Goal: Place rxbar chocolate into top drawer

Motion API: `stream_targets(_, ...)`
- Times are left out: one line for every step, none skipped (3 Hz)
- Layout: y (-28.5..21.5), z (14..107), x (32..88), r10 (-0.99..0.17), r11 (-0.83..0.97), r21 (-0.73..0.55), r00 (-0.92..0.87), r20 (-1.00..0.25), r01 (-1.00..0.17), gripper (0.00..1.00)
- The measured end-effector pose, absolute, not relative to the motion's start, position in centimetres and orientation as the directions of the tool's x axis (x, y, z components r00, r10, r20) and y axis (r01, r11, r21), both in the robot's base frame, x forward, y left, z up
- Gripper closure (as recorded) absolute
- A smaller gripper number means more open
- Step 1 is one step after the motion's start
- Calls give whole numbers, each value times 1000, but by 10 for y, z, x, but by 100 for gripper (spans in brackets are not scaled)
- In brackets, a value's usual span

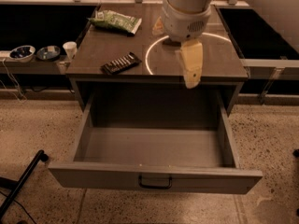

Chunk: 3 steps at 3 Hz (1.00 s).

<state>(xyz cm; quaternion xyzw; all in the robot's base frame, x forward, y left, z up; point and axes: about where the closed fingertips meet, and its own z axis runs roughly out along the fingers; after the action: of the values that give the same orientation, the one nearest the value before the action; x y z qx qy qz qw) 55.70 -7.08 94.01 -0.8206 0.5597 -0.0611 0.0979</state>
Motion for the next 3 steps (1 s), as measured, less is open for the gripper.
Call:
stream_targets(-57,947,579,-874,-480,-278,482,66,-832,0)
stream_targets(-57,947,579,-874,-480,-278,482,66,-832,0)
stream_targets(-44,933,604,-849,-521,-275,523,73,-808,0)
